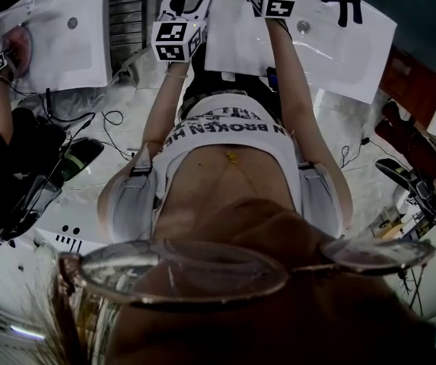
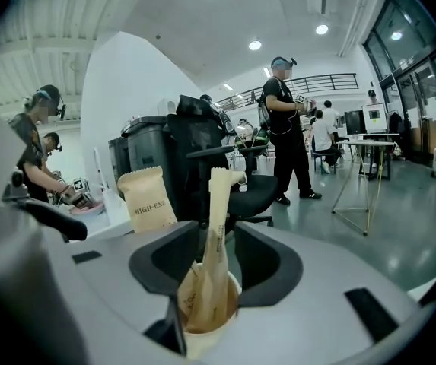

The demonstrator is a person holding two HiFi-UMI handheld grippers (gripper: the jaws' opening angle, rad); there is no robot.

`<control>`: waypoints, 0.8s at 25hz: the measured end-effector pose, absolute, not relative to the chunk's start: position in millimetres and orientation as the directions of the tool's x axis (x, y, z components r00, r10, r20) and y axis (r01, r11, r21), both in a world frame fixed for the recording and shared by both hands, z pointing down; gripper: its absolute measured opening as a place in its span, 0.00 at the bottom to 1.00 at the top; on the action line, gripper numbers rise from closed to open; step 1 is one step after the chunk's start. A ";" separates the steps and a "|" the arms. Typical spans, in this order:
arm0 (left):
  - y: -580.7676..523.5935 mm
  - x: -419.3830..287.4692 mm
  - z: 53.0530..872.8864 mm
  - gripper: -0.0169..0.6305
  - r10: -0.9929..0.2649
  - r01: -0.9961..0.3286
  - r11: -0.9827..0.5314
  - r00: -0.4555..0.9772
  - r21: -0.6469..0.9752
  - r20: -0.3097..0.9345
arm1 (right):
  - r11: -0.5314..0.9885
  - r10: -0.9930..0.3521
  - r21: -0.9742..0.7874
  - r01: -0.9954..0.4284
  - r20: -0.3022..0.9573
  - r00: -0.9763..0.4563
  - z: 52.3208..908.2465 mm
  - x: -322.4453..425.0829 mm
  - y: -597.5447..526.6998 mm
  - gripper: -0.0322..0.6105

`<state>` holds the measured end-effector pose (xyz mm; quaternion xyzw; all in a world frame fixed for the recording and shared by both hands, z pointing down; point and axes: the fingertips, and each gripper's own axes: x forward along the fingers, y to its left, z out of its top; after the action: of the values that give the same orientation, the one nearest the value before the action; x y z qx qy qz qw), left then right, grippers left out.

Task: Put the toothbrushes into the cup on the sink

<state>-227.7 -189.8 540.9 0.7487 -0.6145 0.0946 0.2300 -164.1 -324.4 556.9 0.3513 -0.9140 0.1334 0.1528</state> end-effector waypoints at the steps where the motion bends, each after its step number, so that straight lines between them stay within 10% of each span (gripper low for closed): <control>1: -189.9 -226.9 540.6 0.31 -0.877 -0.963 -0.141 0.228 0.228 0.423 | 0.716 -0.603 -0.134 -0.685 0.374 -0.704 556.4 -162.7 -323.3 0.27; 16: -208.4 -219.0 528.1 0.32 -0.874 -0.962 -0.184 0.254 0.202 0.414 | 0.695 -0.631 -0.121 -0.709 0.371 -0.681 541.8 -140.3 -305.0 0.26; 20: -210.0 -205.0 514.8 0.10 -0.879 -0.957 -0.215 0.277 0.196 0.389 | 0.690 -0.646 -0.112 -0.715 0.350 -0.678 525.1 -124.7 -291.6 0.11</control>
<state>-205.0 -210.0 514.8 0.7734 -0.5933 0.0968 0.2013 -124.7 -291.6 525.1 0.3748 -0.9081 0.1207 0.1429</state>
